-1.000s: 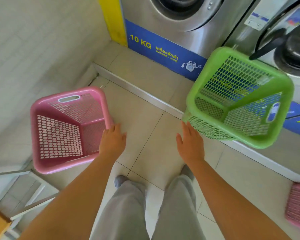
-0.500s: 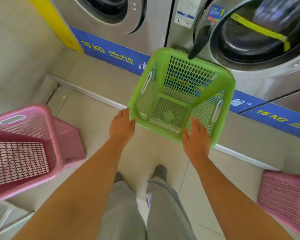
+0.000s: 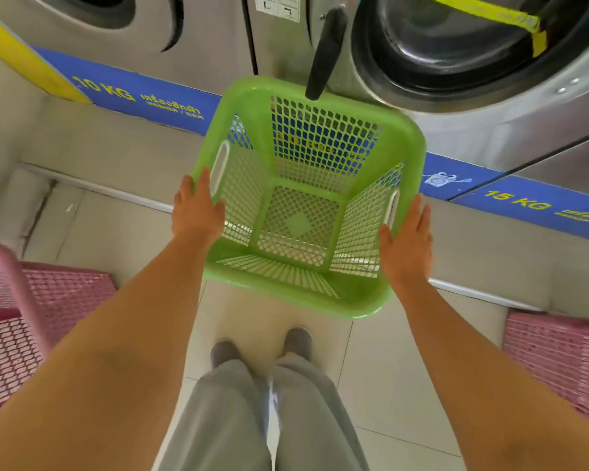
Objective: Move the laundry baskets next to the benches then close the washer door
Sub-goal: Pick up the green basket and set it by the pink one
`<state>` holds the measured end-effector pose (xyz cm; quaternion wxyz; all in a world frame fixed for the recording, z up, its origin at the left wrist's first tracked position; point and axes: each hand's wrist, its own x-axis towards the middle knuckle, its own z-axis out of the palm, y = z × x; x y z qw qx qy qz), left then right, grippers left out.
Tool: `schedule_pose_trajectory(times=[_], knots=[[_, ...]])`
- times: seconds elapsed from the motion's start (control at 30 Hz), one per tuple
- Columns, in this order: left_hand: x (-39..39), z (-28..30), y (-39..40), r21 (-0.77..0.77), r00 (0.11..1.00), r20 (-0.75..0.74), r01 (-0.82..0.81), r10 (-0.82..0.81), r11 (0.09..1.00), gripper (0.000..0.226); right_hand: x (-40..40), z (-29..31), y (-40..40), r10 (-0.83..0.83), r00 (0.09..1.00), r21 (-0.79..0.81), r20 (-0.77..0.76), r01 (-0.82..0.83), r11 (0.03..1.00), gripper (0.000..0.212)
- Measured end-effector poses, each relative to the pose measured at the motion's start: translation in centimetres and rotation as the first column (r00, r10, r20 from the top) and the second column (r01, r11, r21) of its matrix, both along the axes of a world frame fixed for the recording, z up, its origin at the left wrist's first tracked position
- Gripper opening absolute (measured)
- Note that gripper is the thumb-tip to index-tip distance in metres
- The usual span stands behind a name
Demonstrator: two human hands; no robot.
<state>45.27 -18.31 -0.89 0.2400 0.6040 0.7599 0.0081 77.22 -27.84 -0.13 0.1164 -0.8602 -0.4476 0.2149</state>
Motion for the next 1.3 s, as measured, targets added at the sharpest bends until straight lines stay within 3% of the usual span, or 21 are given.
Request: schedule_pose_trajectory(times=[0.2,0.37,0.57,0.87,1.3], knots=[[-0.7,-2.2,1.6,0.089,0.994,-0.103,0.044,-0.035,0.995,0.075,0.5,-2.9,1.0,-0.026,0.997,0.084,-0.075,0.033,0.996,0.073],[-0.8,-2.5,0.4,0.154,0.997,-0.068,0.032,-0.022,0.988,0.075,0.4,-2.7,0.7,-0.036,0.995,0.132,-0.088,0.048,0.99,0.069],[-2.9,-1.2,-5.5,0.18,0.996,-0.007,-0.086,0.089,0.98,0.074,-1.5,-1.5,-1.8,0.039,0.994,0.142,-0.103,-0.024,0.99,0.069],[-10.1,2.7,-15.2,0.102,0.966,-0.047,-0.249,0.254,0.963,0.07,-8.5,1.5,-6.4,0.189,0.974,0.113,-0.121,-0.176,0.978,0.069],[-21.8,4.1,-30.3,0.158,0.824,0.084,-0.566,0.56,0.809,0.08,-21.6,2.1,-11.1,0.463,0.885,0.077,-0.058,-0.458,0.885,0.065]])
